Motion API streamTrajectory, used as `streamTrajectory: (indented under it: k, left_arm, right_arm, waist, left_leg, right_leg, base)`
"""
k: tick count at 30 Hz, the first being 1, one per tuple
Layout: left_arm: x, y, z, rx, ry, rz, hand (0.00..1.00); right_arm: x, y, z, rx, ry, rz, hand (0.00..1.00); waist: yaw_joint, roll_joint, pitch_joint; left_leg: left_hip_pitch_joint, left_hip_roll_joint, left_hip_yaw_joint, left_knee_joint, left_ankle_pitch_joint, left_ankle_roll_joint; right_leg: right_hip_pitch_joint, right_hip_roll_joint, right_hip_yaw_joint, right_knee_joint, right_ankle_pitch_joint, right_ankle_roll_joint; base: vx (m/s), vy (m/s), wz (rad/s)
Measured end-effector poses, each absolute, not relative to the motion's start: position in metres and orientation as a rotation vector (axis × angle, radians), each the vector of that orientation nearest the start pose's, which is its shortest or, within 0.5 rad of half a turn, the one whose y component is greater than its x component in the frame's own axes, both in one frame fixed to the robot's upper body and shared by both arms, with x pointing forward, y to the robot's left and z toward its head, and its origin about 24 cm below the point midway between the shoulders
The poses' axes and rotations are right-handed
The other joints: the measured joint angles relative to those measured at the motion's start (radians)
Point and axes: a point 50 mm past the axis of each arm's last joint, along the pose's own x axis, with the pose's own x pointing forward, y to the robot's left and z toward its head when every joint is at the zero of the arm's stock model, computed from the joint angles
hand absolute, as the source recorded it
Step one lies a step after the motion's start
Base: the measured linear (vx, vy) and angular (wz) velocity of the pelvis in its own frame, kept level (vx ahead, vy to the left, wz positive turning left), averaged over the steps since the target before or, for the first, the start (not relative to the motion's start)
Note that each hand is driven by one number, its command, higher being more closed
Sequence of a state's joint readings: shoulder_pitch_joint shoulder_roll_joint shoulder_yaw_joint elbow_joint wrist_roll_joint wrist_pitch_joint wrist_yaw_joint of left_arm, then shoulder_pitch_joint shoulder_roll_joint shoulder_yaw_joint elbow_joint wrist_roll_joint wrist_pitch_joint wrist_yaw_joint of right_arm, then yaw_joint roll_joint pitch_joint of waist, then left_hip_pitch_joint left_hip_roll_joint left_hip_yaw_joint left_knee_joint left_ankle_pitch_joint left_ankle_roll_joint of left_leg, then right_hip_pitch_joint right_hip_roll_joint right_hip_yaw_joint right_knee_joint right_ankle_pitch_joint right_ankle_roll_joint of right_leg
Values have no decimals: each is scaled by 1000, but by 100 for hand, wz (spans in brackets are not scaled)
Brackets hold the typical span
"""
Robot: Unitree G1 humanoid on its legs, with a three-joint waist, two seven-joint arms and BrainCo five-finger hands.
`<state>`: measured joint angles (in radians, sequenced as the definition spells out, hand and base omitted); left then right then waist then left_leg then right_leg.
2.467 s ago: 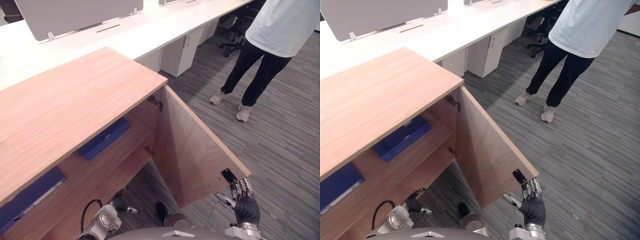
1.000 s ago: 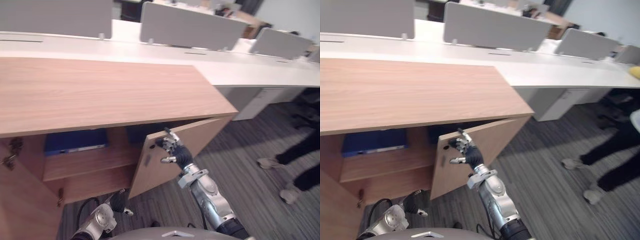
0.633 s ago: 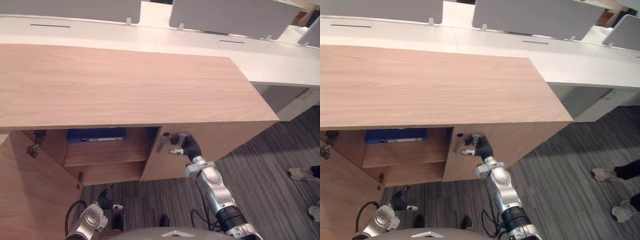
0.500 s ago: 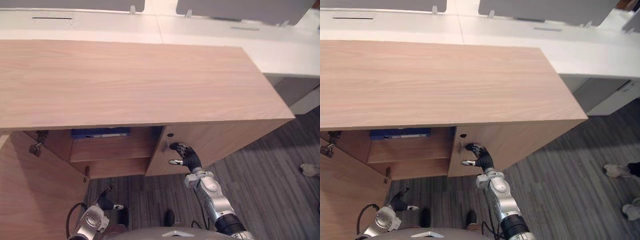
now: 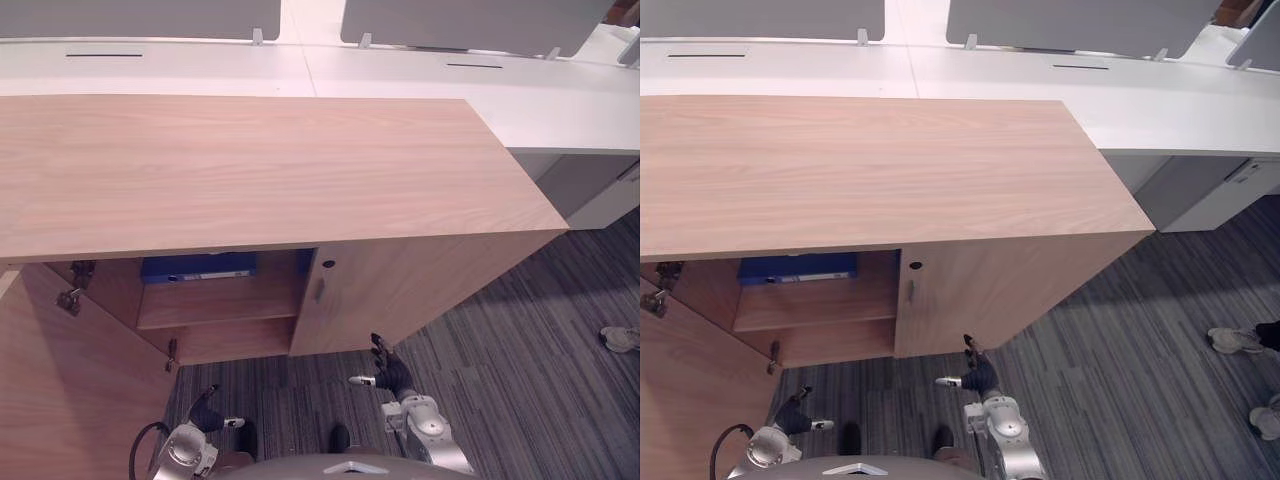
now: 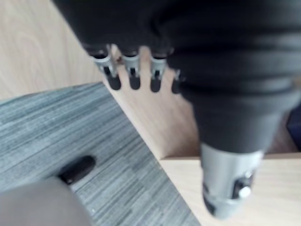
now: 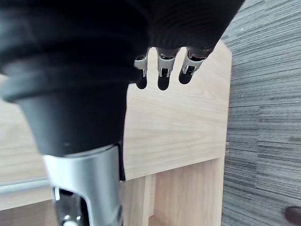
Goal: Walk over to the cabinet, pick up the folder, carry it to the office cabinet, place the folder inside the office cabinet, then close the office cabinet door
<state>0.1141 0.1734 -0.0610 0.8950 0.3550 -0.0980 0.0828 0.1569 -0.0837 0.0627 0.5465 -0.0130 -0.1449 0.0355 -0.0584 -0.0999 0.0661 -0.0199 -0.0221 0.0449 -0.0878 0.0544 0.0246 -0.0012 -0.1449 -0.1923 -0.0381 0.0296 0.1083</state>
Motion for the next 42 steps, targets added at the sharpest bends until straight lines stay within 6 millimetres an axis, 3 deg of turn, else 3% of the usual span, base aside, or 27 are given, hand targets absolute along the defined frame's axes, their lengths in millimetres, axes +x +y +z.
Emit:
streamTrajectory:
  k: [5, 10, 17, 19, 22, 24, 25, 26, 27, 28, 29, 31, 34, 42]
  left_arm:
    - [118, 205, -142, 513, 902, -85, 0]
    - [124, 205, -140, 479, 890, -60, 0]
    - [124, 208, -139, 449, 885, -7, 0]
    - [127, 203, -139, 435, 878, -10, 0]
    - [128, 200, -140, 411, 880, 7, 0]
    - [128, 200, -140, 386, 881, 45, 0]
    - [129, 200, -139, 368, 877, 70, 0]
    - [132, 203, -138, 352, 870, 106, 0]
    - [135, 202, -137, 337, 865, 113, 0]
    - [131, 199, -139, 309, 875, 128, 0]
    - [130, 199, -138, 268, 869, 166, 0]
    - [129, 201, -138, 250, 867, 197, 0]
    - [114, 205, -142, 202, 909, 260, 0]
    - [83, 239, -143, 33, 954, 578, 0]
  right_arm:
    - [156, -172, -112, -129, 660, 31, 0]
    - [156, -173, -118, -174, 704, 42, 0]
    - [147, -175, -126, -176, 758, 28, 0]
    - [144, -179, -130, -178, 784, -8, 0]
    - [142, -184, -132, -177, 806, -34, 0]
    - [146, -187, -132, -174, 814, -59, 0]
    - [150, -187, -131, -172, 804, -72, 0]
    - [152, -185, -130, -161, 796, -82, 0]
    - [154, -188, -129, -162, 787, -100, 0]
    - [155, -195, -127, -169, 784, -126, 0]
    - [156, -199, -127, -169, 785, -141, 0]
    - [153, -197, -128, -157, 793, -147, 0]
    - [157, -200, -127, -142, 785, -173, 0]
    - [146, -204, -134, -132, 859, -205, 0]
  waist:
    - [-2, 6, 2]
    - [-4, 21, 14]
    - [15, 34, 15]
    - [8, 54, 28]
    - [24, 78, 47]
    - [26, 92, 55]
    - [27, 89, 52]
    - [30, 63, 54]
    - [29, 76, 50]
    - [26, 92, 50]
    - [18, 97, 48]
    - [26, 78, 40]
    - [32, 80, 44]
    - [56, 89, 40]
  left_leg:
    - [22, 7, 62, 1, -13, -10]
    - [-2, 14, 86, 8, -3, 1]
    - [-25, 17, -27, 2, 19, -20]
    - [-59, 20, -110, 2, 44, -37]
    - [-67, 16, -167, 1, 62, -48]
    - [-71, 34, -99, 1, 17, -49]
    - [-80, 37, -67, 1, -41, -53]
    - [-118, 35, 10, 97, -63, -31]
    - [-150, 41, 43, 197, -67, -24]
    - [-173, 60, 73, 302, -59, -17]
    - [-159, 56, 61, 269, -53, -16]
    - [-100, 49, 47, 122, 9, -26]
    - [-35, 45, 32, 1, 75, -23]
    - [2, 34, -21, 0, 67, -34]
  right_leg:
    - [-18, 4, 53, 16, 15, 1]
    - [-106, 4, 100, 123, -17, -1]
    - [-93, 17, 93, 163, -85, 4]
    - [-66, 44, 86, 134, -91, -7]
    - [-42, 47, 29, 142, -98, -22]
    - [-34, 42, -7, 163, -103, -27]
    - [-37, 32, -35, 164, -104, -36]
    - [-52, -6, -68, 167, -102, -42]
    - [-56, -11, -81, 181, -107, -43]
    - [-54, -3, -103, 209, -126, -44]
    - [-46, 13, -119, 234, -162, -39]
    - [-28, 10, -155, 195, -154, -52]
    - [9, 23, -185, 187, -161, -38]
    - [82, 28, -203, 165, -167, -32]
  base:
    - [13, 8, -34]
    - [-2, -4, -18]
    - [-34, -38, 46]
    - [-50, -83, 111]
    - [-26, -30, 77]
    - [-52, -17, 61]
    - [-44, 23, 64]
    - [-30, 27, 63]
    - [5, 18, 60]
    - [3, -35, 88]
    - [-16, -38, 87]
    - [-44, -20, 60]
    - [-43, -26, 28]
    - [-22, 0, 22]
